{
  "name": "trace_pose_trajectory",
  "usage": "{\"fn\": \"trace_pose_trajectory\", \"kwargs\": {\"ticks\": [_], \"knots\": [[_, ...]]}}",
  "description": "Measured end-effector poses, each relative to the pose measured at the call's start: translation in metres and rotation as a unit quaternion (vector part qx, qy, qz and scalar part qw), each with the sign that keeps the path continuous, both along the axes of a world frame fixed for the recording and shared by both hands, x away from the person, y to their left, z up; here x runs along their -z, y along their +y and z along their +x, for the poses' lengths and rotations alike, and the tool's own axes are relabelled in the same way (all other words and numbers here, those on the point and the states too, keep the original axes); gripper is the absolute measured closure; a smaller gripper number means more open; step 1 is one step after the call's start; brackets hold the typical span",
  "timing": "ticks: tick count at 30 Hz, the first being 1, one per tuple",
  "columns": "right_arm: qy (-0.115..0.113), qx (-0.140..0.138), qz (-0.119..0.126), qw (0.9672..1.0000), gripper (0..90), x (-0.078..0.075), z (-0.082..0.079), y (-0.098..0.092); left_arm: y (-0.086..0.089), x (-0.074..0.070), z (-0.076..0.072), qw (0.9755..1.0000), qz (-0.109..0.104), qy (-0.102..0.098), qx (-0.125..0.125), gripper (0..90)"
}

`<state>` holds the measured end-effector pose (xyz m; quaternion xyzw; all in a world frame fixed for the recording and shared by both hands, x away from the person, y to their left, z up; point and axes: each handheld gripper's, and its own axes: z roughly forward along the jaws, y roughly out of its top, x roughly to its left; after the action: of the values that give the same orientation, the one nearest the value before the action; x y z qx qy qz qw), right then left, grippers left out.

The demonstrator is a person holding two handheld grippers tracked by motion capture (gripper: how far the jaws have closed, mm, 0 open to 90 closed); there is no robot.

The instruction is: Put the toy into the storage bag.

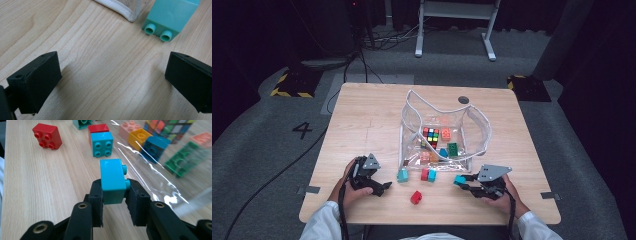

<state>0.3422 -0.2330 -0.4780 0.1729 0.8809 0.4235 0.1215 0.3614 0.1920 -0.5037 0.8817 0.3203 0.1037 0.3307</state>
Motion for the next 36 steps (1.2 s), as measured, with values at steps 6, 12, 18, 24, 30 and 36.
{"fn": "trace_pose_trajectory", "kwargs": {"ticks": [6,12,18,24,30,36], "knots": [[0.002,0.016,0.002,0.9999,68.0,-0.001,-0.001,-0.026,0.0,0.0,0.0,1.0,0.0,0.0,0.0,0.4],[0.001,0.036,-0.002,0.9994,68.0,0.0,0.001,-0.046,0.0,0.0,0.0,1.0,0.0,0.0,0.0,0.4],[0.004,0.041,0.006,0.9991,67.9,-0.003,0.003,-0.058,0.0,0.0,0.0,1.0,0.0,0.0,0.0,0.4],[-0.001,0.055,0.015,0.9984,68.0,-0.008,0.009,-0.073,0.0,0.0,0.0,1.0,-0.001,0.0,0.0,0.4],[0.001,0.078,0.023,0.9967,68.0,-0.012,0.021,-0.088,0.0,0.0,0.0,1.0,-0.001,0.0,0.0,0.4],[-0.012,0.102,0.038,0.994,68.0,-0.028,0.028,-0.1,0.0,0.0,0.0,1.0,-0.001,0.0,0.0,0.4]]}}
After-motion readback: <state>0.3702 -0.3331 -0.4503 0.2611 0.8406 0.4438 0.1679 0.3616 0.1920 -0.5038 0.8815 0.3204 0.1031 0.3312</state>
